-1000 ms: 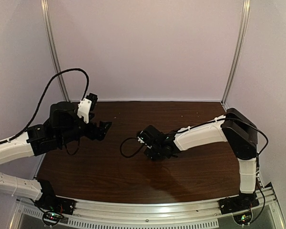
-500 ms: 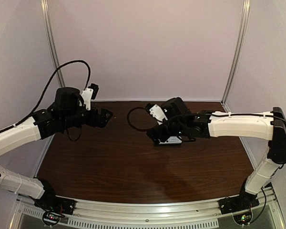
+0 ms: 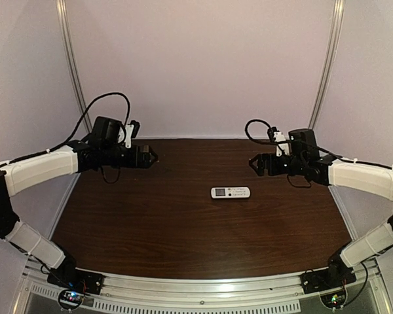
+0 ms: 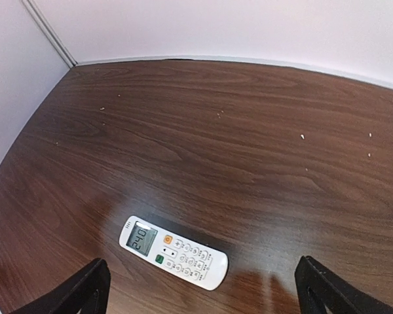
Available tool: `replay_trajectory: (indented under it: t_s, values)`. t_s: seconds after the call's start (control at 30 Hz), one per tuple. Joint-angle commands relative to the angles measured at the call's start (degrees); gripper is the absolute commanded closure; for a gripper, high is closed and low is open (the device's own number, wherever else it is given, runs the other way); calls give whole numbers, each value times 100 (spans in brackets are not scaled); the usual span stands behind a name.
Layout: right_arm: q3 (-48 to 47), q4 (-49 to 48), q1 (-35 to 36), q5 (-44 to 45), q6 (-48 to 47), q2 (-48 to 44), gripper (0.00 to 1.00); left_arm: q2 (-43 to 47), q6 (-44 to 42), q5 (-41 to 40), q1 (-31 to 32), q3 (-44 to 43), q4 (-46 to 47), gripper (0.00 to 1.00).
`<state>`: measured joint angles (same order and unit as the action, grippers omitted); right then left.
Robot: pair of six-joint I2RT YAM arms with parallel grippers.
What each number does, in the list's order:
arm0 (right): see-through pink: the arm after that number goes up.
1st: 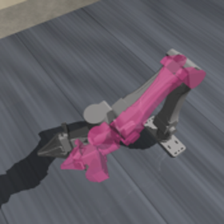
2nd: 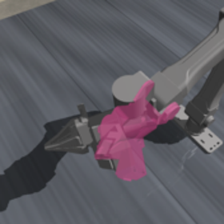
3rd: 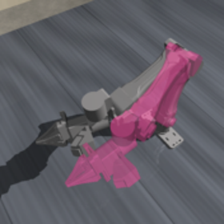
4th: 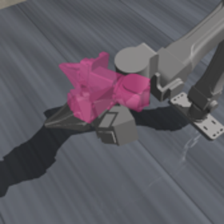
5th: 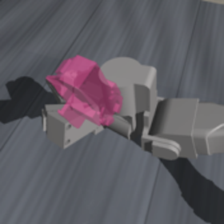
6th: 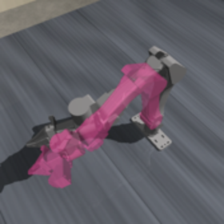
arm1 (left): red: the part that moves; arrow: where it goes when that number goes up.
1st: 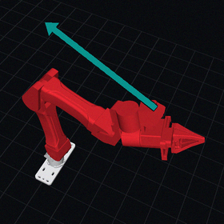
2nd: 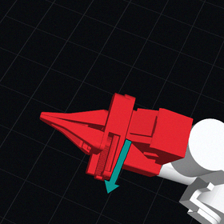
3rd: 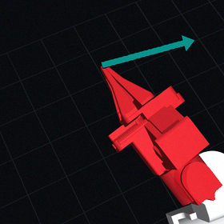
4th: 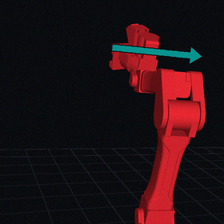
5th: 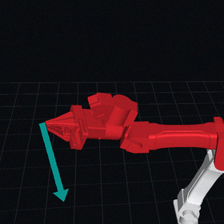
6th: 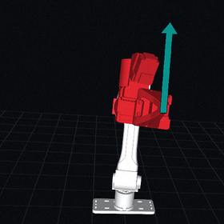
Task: Load the batteries into the remote control
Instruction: Reset both arms
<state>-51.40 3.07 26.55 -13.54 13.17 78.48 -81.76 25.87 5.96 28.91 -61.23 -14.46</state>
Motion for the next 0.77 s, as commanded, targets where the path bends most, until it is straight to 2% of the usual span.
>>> replay_trajectory:
  t_s: [0.0,0.3,0.73]
  values:
    - [603,-660,-330,-552,565,-53,0,-273,304,198,-27,402,424,2]
    - [1451,-1383,-408,-767,795,380,0,-508,418,287,-24,1065,827,2]
    - [1582,-1568,-413,-944,882,453,0,-444,418,169,-22,1246,1042,3]
